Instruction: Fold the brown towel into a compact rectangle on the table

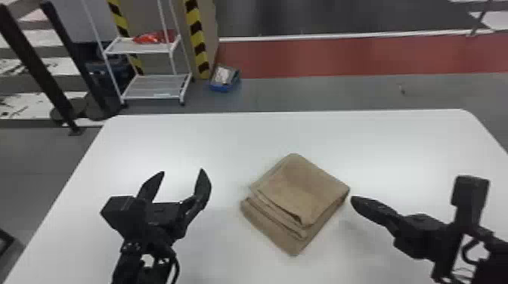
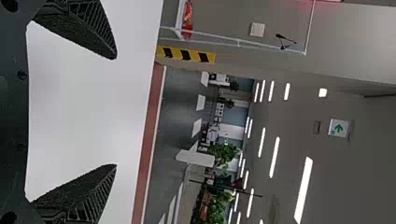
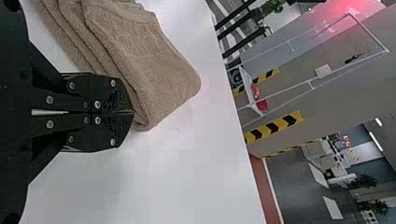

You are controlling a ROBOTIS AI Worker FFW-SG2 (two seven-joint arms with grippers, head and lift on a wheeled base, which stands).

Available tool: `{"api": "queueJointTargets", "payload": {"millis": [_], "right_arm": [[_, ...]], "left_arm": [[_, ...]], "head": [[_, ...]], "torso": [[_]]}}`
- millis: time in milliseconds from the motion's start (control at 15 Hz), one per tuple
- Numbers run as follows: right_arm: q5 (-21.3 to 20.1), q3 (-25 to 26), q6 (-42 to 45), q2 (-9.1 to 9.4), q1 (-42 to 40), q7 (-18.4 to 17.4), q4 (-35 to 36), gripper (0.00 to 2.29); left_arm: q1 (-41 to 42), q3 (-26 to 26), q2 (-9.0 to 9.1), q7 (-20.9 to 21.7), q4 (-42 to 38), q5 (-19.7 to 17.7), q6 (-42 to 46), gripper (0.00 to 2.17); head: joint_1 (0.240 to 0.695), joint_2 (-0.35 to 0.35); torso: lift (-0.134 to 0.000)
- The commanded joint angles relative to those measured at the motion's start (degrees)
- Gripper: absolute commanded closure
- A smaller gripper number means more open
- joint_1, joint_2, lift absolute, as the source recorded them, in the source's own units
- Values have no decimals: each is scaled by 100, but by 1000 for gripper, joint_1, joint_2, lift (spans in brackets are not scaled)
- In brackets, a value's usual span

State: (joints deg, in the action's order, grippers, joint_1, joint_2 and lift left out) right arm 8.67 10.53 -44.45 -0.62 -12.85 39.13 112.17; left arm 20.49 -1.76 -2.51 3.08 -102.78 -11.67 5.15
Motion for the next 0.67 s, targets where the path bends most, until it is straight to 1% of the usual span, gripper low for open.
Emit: {"api": "queueJointTargets", "payload": {"millis": [0, 67, 267, 333, 400, 467, 600], "right_arm": [[-225, -350, -16, 9, 555, -81, -626, 2020], [-340, -526, -16, 18, 784, -125, -899, 2020], [-348, -877, 89, 67, 1337, -230, -1514, 2020], [-348, -1009, 107, 67, 1566, -344, -1786, 2020], [-348, -1141, 125, 67, 1838, -371, -2120, 2020], [-357, -1246, 300, 67, 2032, -502, -2393, 2020], [-348, -1387, 599, 67, 2243, -529, -2718, 2020]], "left_arm": [[43, -17, 5, 0, -14, 7, 16, 39], [51, -26, -4, 0, -23, 7, 16, 39], [34, -35, -13, 0, -5, -2, -1, 39], [25, -35, -13, 0, 3, -2, -1, 39], [25, -35, -22, 0, 3, -2, -1, 39], [16, -35, -30, 0, 12, -11, 16, 39], [-19, -26, -30, 0, 56, -11, -1, 39]], "head": [[695, 94], [695, 101], [695, 131], [695, 152], [695, 161], [695, 167], [695, 181]], "torso": [[-126], [-126], [-126], [-126], [-126], [-126], [-126]]}}
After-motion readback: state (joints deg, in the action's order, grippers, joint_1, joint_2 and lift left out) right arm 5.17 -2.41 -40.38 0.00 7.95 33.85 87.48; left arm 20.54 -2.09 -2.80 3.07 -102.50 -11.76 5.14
